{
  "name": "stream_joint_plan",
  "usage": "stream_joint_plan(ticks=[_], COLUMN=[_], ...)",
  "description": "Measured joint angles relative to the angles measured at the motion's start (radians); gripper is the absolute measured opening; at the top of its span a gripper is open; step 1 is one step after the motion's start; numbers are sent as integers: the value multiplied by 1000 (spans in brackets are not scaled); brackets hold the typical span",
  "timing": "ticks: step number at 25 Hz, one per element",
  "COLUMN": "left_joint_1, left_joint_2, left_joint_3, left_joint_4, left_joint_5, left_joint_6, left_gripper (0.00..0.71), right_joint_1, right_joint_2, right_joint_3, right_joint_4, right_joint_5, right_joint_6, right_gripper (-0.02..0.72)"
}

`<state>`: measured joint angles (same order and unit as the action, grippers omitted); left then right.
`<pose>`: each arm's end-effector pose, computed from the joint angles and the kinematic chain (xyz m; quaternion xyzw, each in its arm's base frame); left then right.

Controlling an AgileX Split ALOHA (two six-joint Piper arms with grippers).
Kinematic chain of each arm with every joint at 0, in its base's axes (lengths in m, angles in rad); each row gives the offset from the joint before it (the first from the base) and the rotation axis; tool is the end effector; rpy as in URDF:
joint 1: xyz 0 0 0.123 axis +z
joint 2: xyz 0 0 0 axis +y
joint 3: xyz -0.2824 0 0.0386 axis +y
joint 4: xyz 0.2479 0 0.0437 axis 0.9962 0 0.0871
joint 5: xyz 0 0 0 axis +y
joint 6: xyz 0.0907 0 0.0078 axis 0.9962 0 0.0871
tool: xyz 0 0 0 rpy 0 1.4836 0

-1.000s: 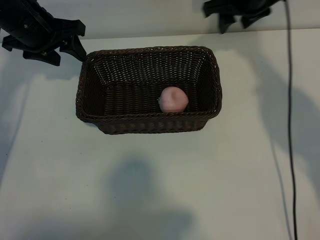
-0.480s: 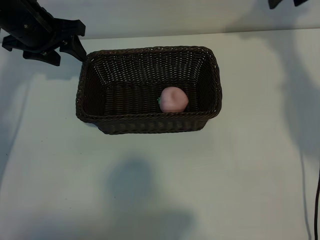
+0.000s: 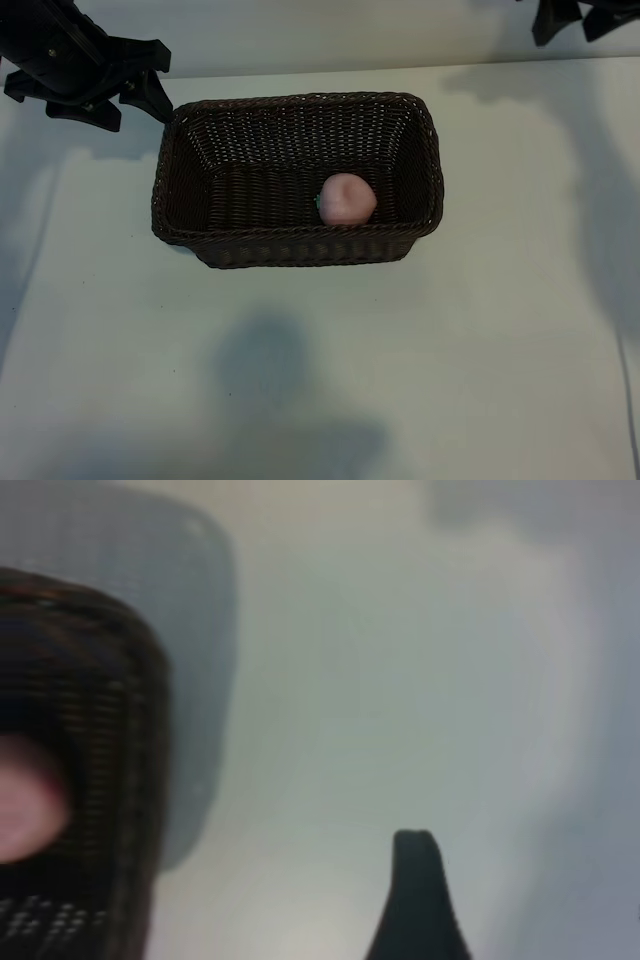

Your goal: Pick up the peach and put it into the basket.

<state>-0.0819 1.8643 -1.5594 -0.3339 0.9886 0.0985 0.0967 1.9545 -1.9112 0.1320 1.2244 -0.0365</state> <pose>0.3981 -0.0577 0.2684 0.0229 0.9717 -0.1516 0.1800 0.4225 0.0523 0.3199 -0.0552 0.9774 0.0710 0.1914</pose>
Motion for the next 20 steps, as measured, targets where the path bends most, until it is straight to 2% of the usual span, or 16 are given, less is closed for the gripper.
stream_joint_plan(ticks=[7,20], left_joint_1=[0,0], left_joint_2=[0,0], left_joint_3=[0,0], left_joint_4=[0,0], left_joint_5=[0,0], left_joint_6=[0,0], left_gripper=[592,592], right_joint_1=[83,86], right_joint_2=[20,51], right_joint_3=[7,76], right_joint_4=[-32,-93], right_joint_5=[-3,-3], right_joint_6=[-4,-1], right_gripper=[514,514])
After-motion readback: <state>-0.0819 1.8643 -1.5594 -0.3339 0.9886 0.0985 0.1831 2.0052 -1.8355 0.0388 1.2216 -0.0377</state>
